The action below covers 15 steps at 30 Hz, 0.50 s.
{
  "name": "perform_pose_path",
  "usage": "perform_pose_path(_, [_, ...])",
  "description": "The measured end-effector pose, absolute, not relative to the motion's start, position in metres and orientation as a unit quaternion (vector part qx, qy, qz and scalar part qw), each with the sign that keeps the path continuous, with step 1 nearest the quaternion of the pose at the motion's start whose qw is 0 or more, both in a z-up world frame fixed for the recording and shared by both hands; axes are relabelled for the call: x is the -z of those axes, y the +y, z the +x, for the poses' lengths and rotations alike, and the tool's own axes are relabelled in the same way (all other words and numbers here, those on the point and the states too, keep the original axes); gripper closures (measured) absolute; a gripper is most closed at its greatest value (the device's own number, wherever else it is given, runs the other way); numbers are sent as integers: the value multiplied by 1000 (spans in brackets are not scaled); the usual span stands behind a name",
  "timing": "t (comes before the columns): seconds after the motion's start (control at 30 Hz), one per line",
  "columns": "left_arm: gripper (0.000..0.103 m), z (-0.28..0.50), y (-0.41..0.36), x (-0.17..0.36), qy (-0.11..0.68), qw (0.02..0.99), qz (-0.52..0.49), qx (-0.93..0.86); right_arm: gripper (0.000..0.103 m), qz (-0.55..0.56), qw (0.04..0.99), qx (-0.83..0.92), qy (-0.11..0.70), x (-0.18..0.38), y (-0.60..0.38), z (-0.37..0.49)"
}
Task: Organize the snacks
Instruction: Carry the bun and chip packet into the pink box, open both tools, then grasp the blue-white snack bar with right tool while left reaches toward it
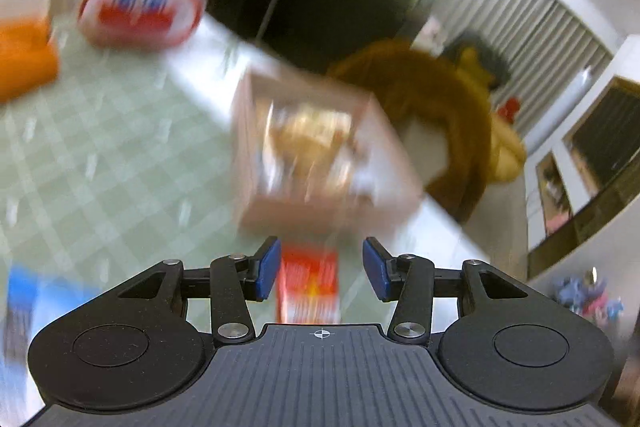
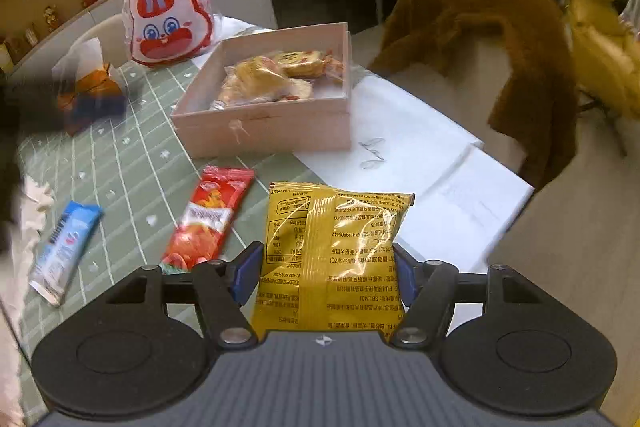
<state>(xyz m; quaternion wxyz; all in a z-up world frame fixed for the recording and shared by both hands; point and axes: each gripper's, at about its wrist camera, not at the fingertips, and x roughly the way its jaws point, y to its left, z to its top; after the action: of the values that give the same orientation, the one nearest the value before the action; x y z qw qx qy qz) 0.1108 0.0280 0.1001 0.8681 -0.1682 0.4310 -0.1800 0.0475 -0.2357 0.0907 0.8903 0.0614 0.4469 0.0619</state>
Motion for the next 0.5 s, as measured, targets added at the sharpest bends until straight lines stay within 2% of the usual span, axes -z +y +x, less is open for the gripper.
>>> perform_pose_path(0.2, [52,57,32,-57,493,826,-186,198,35,12,938,-97,332,-173,-204,123])
perform_pose_path(0.23, [52,53,32,-55,496,826,-185,194,32,6,945,-94,314,-189,-200,140])
perform_pose_path(0.27, [52,51,33,-55,498,828,-180,184,17,-1,947,-89,308,-202,-196,157])
perform_pose_path(0.3, [52,49,33,-55,500,832,-170,168,11,-9,948,-87,306,-212,-193,170])
perform_pose_path(0.4, [52,41,35,-55,498,842,-153,140,11,-6,952,-73,299,-228,-191,186])
perform_pose_path(0.5, [52,39,42,-53,498,840,-167,134,10,30,947,-89,308,-218,-199,182])
